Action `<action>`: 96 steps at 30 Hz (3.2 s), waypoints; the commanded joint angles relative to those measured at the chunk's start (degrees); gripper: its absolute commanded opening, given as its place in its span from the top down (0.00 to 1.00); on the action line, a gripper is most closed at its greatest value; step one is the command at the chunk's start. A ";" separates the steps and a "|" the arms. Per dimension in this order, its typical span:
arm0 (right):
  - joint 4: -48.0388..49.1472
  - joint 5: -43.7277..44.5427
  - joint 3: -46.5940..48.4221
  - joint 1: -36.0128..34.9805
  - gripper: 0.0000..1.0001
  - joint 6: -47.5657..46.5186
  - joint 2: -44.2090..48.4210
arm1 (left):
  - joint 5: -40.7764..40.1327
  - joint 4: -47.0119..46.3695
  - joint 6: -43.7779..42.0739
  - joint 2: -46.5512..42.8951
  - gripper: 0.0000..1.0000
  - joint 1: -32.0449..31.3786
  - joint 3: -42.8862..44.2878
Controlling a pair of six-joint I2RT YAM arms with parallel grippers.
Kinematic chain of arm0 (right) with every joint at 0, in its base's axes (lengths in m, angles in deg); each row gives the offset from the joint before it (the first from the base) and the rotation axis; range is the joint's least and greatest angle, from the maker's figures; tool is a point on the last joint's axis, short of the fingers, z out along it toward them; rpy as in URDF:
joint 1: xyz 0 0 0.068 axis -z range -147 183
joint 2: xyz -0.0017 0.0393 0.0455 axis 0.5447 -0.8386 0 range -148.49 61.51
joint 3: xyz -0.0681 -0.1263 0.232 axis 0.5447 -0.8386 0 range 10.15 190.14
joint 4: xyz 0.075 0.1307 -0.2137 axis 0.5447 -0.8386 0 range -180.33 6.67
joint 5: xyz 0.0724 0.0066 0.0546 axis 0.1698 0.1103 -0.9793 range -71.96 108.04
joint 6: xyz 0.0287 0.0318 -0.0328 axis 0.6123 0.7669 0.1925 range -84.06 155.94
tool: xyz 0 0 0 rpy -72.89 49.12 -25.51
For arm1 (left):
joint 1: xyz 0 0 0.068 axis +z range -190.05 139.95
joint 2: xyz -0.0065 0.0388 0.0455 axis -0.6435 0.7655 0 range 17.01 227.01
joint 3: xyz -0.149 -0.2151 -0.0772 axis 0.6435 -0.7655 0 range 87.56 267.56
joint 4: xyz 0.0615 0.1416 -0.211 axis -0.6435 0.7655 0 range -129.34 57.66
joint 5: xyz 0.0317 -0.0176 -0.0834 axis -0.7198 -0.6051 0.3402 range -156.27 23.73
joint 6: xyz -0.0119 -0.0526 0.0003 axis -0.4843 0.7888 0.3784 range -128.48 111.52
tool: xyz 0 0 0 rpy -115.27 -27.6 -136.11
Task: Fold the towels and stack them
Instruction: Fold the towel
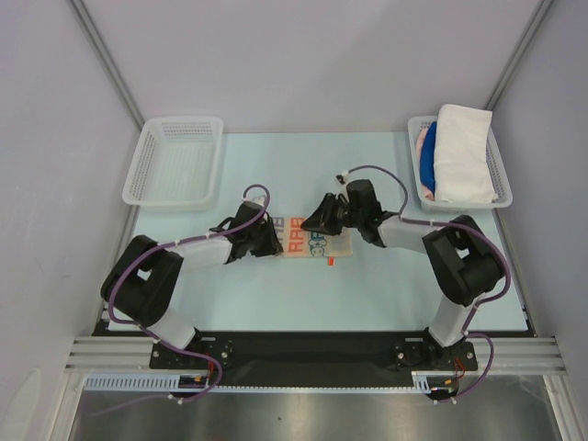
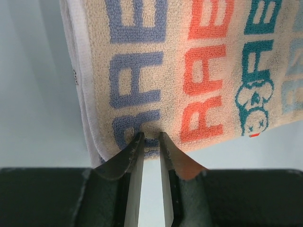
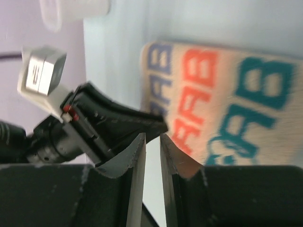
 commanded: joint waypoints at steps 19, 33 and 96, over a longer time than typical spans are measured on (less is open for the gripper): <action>10.69 -8.25 -22.81 11.06 0.78 -1.90 0.24 | -0.99 3.49 -1.31 1.39 0.73 4.57 4.14; -4.94 -2.20 -21.95 19.68 0.74 -8.92 15.09 | -0.20 4.37 -2.28 0.95 0.71 5.54 4.76; -25.87 19.61 18.66 -12.57 0.68 -18.69 -7.49 | 8.33 -0.30 -2.19 4.29 0.38 12.22 0.37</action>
